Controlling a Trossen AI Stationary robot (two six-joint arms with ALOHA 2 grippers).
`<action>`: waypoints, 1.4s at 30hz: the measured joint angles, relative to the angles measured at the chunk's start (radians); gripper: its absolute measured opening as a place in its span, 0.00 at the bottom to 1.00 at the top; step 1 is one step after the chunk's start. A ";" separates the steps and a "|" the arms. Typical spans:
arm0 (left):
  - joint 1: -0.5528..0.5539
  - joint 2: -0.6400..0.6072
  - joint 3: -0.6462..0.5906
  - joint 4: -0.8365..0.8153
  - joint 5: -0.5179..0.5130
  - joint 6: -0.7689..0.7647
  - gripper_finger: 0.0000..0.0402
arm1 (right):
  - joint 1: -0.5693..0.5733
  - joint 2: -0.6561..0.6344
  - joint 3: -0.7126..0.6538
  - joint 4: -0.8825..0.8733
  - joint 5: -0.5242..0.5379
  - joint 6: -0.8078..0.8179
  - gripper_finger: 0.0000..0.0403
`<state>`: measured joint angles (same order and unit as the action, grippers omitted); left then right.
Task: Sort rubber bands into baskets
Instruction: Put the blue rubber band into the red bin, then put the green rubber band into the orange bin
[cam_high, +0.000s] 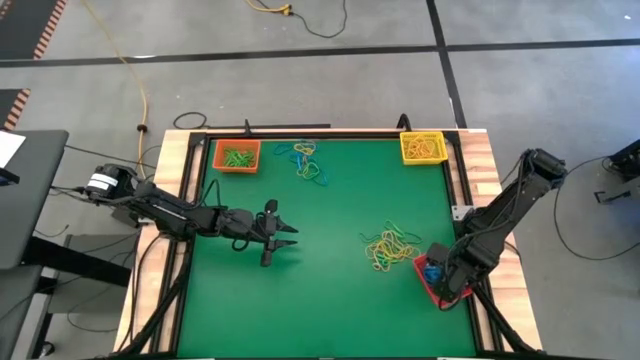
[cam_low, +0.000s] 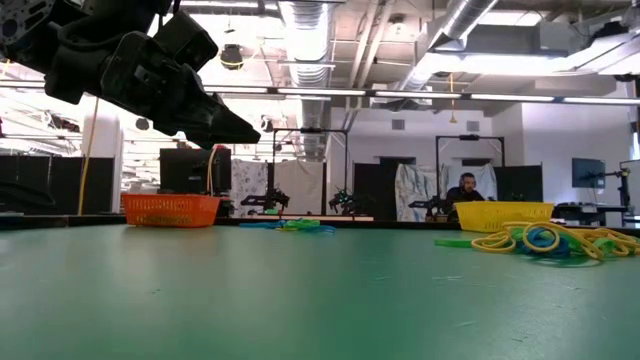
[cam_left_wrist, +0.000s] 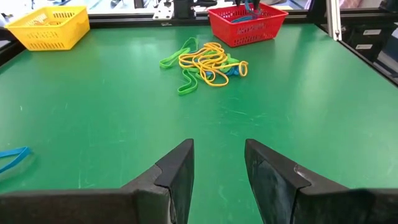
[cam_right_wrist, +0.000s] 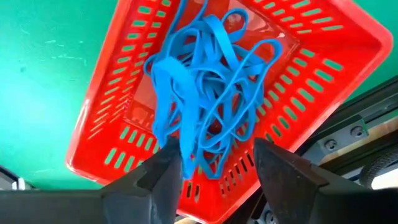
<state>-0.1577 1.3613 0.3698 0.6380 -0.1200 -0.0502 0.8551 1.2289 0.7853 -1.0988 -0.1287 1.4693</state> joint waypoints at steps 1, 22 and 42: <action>0.000 0.000 0.000 0.000 0.000 0.000 0.33 | 0.000 -0.001 0.000 0.000 0.000 0.000 0.57; 0.000 0.000 0.000 -0.004 0.000 0.000 0.33 | -0.098 -0.105 0.002 0.015 0.198 -0.134 0.60; 0.000 0.000 0.000 -0.005 0.000 0.000 0.33 | -0.293 -0.105 0.002 0.222 0.397 -0.494 0.60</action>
<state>-0.1574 1.3617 0.3695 0.6325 -0.1200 -0.0498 0.5617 1.1240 0.7876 -0.8772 0.2684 0.9756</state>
